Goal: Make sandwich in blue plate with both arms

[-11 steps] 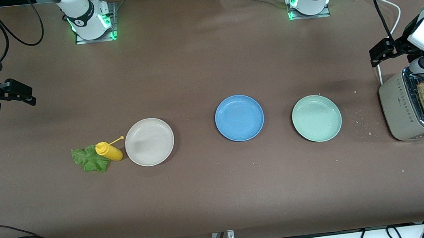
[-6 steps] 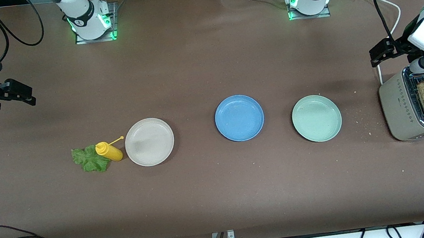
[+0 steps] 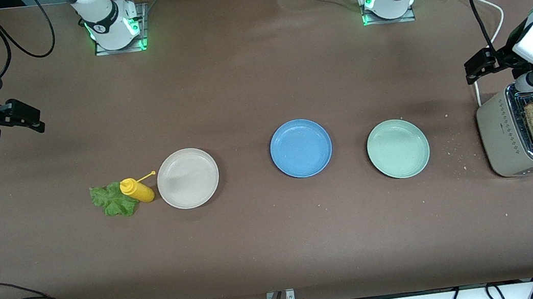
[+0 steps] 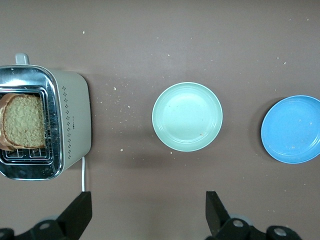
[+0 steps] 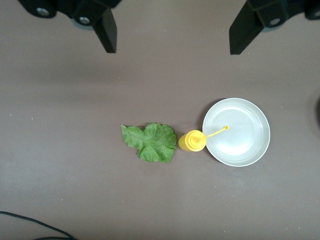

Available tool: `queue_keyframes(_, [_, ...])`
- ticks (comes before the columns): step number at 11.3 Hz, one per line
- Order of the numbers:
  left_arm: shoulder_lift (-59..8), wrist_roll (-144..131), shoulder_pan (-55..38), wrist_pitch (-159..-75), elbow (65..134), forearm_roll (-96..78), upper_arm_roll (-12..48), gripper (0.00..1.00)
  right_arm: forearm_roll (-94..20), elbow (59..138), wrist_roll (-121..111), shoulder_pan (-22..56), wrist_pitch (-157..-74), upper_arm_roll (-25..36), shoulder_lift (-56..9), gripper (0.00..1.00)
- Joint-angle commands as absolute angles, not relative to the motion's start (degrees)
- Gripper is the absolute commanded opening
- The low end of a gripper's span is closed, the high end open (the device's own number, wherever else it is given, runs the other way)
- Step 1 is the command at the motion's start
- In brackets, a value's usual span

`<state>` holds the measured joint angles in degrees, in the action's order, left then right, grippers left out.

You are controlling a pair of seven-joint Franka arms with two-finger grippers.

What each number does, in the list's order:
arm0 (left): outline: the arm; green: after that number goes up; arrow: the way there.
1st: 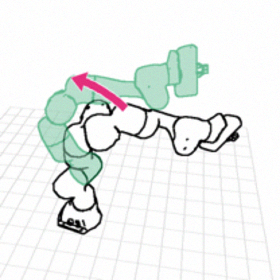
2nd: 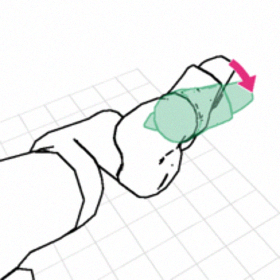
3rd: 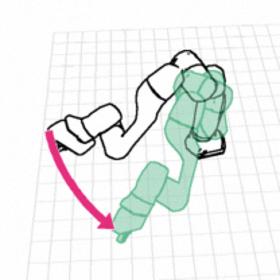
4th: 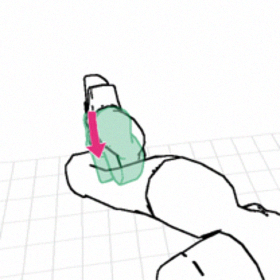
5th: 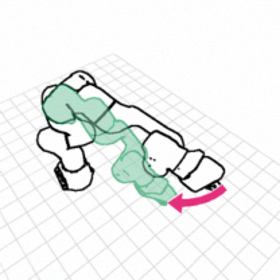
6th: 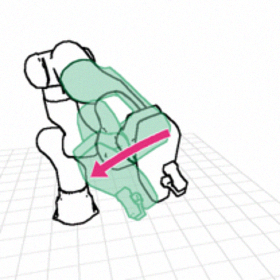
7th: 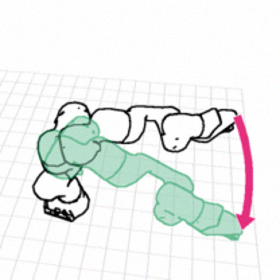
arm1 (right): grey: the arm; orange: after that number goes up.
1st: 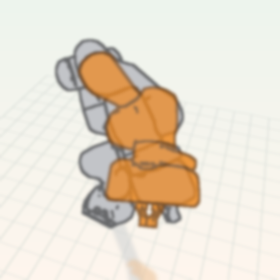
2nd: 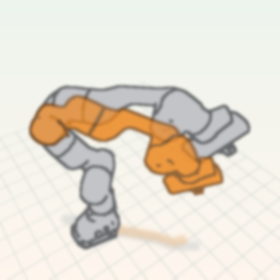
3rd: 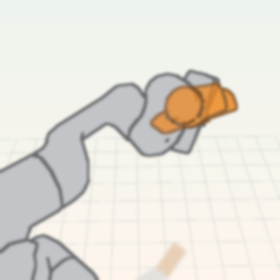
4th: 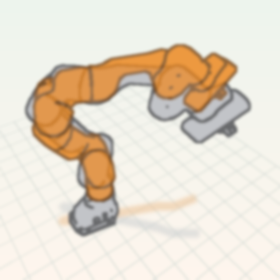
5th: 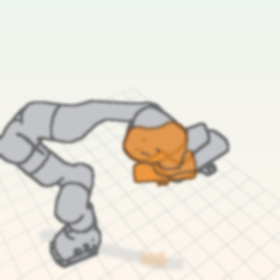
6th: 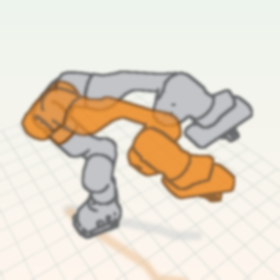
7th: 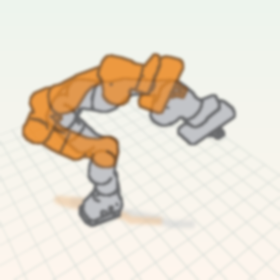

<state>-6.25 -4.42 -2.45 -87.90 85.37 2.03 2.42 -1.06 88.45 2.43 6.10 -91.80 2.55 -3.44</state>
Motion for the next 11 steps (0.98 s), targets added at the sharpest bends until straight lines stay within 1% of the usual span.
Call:
queue_keyframes(1, [-6.7,-3.2,-2.0,-87.4,84.2,1.1,2.5,1.00,-0.4,88.9,3.3,6.2,-92.1,2.5,-3.1,1.00])
queue_keyframes(6, [-6.7,-3.2,-1.9,-87.5,84.2,1.1,2.5,1.00,-0.9,88.9,2.5,5.8,-91.7,4.6,-3.0,1.00])
queue_keyframes(11, [-6.7,-3.2,-1.9,-87.5,84.2,1.1,2.5,1.00,-1.0,88.9,2.5,5.8,-91.8,4.6,-3.1,1.00])
